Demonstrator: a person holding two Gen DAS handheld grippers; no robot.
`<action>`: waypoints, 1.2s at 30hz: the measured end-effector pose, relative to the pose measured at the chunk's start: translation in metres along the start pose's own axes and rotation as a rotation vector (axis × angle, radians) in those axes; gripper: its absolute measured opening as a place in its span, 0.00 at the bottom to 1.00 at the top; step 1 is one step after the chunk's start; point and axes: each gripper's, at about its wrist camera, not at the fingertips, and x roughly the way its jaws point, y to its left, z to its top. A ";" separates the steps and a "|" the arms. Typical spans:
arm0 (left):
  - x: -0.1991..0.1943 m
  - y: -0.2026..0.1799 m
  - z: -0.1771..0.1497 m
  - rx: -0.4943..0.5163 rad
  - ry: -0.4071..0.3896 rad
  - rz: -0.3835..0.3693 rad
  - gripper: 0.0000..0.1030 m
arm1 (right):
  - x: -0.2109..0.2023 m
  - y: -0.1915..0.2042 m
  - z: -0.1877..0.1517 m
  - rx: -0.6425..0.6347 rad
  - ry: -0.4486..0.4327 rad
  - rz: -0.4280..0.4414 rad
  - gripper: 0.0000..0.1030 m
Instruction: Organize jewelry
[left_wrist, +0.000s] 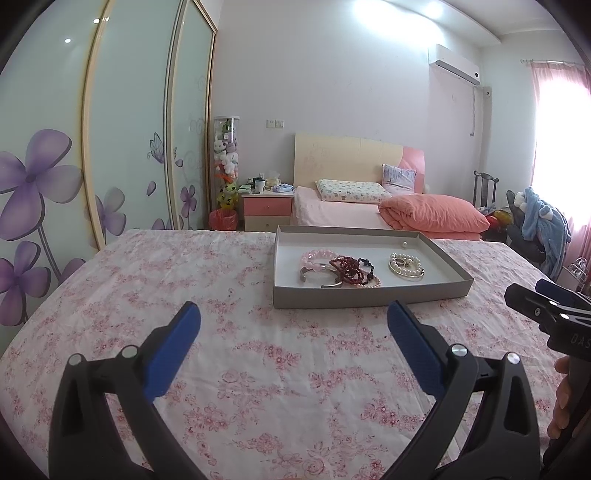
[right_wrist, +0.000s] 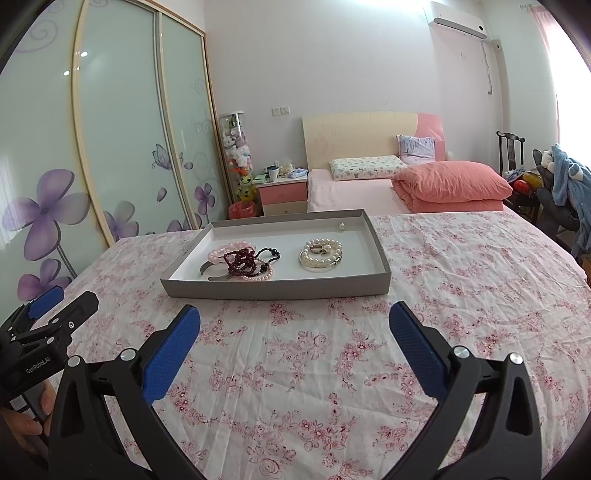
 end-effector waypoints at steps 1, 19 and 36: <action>0.000 0.000 0.000 0.001 0.000 0.000 0.96 | 0.000 0.000 0.000 0.000 0.000 -0.001 0.98; 0.001 -0.001 -0.001 0.002 0.004 0.000 0.96 | 0.000 0.001 -0.001 0.003 0.005 0.001 0.98; 0.001 -0.003 -0.004 0.002 0.006 -0.002 0.96 | 0.000 0.001 -0.003 0.003 0.008 0.001 0.98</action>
